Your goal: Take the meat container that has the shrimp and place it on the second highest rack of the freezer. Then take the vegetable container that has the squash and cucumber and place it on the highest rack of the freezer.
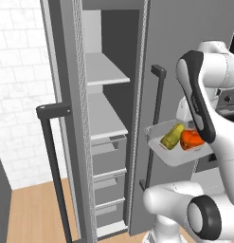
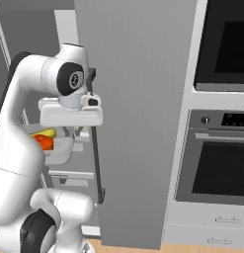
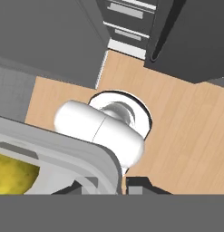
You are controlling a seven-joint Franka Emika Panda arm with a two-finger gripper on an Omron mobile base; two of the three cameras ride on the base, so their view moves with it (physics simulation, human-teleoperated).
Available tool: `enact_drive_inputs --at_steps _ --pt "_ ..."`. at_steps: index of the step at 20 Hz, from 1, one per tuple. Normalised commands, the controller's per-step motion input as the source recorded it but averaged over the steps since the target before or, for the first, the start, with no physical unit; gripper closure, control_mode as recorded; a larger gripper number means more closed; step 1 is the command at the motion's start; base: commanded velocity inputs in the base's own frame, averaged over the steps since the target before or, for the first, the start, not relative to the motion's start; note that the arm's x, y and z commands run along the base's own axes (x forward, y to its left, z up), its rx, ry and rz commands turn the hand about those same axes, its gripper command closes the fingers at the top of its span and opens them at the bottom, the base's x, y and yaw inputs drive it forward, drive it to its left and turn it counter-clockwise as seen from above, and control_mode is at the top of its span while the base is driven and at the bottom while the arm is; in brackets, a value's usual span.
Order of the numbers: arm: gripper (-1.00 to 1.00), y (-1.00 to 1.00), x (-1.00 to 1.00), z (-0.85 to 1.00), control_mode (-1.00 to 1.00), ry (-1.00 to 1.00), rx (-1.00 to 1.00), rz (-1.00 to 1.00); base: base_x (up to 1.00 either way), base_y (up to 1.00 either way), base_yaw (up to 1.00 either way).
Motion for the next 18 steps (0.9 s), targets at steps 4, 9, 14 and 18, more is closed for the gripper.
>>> enact_drive_inputs --at_steps 4,9,14,18 --pt "1.0 0.56 0.0 -0.01 -1.0 -0.06 0.06 -0.64 0.0 0.0 0.0" --pt "1.0 0.5 0.04 0.0 -1.0 -0.05 0.1 -0.78 0.0 0.0 0.0" --pt "1.0 0.45 0.13 0.23 -1.0 -0.05 0.01 -0.73 0.0 0.0 0.0" --pt "1.0 0.26 0.36 0.48 -1.0 -0.07 -0.01 -0.67 0.0 0.0 0.0"
